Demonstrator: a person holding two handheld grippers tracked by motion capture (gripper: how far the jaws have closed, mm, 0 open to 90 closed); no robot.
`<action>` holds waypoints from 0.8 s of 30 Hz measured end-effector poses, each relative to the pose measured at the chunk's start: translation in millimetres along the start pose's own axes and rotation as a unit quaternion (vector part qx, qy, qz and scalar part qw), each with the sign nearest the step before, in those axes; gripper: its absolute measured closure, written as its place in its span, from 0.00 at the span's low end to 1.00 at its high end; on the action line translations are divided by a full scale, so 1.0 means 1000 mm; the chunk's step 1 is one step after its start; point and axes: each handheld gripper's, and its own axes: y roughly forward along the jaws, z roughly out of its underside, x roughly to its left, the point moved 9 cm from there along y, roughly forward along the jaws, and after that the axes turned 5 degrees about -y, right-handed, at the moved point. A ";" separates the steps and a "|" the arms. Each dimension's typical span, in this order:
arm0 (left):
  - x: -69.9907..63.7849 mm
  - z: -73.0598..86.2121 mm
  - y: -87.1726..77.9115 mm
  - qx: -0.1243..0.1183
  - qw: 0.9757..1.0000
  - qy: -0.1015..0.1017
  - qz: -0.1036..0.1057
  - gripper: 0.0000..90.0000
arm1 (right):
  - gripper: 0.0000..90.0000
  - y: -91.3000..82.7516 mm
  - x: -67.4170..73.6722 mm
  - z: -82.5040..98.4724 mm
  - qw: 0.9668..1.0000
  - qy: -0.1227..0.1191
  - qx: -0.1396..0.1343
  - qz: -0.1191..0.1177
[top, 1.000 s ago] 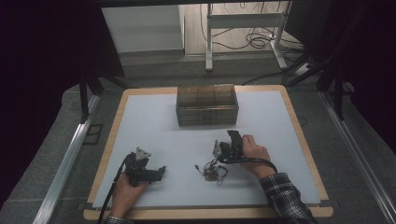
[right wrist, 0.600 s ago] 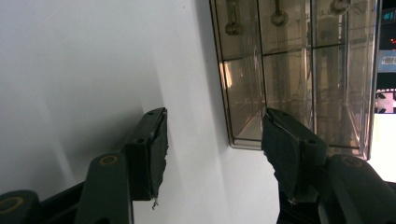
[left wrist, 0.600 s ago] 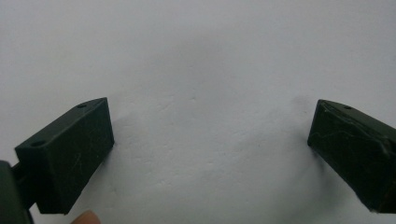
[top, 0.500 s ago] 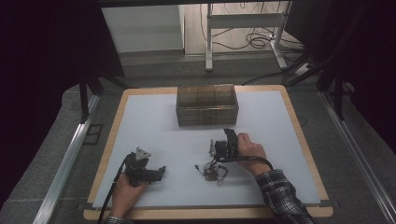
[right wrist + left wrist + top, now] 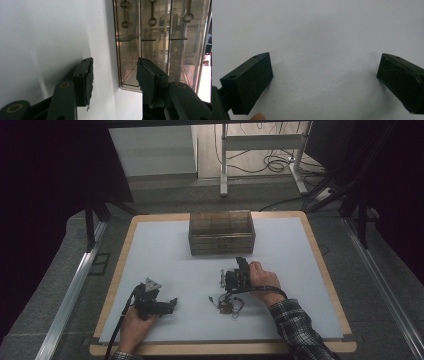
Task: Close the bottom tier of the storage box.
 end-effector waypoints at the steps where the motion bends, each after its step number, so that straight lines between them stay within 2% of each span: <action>1: 0.000 0.000 0.000 0.000 1.000 0.000 0.000 0.01 | 0.53 0.001 0.000 -0.001 1.000 -0.001 -0.001 -0.001; 7: 0.000 0.000 0.000 0.000 1.000 0.000 0.000 0.01 | 0.53 0.005 0.001 -0.004 1.000 -0.012 -0.002 0.004; 16: 0.000 0.000 0.000 0.000 1.000 0.000 0.000 0.01 | 0.53 0.011 0.000 -0.010 1.000 -0.008 -0.010 0.011; 23: 0.000 0.000 0.000 0.000 1.000 0.000 0.000 0.01 | 0.54 0.017 -0.001 -0.011 0.999 -0.026 0.003 0.024; 24: 0.000 0.000 0.000 0.000 1.000 0.000 0.000 0.01 | 0.54 0.018 -0.001 -0.012 0.999 -0.020 0.001 0.026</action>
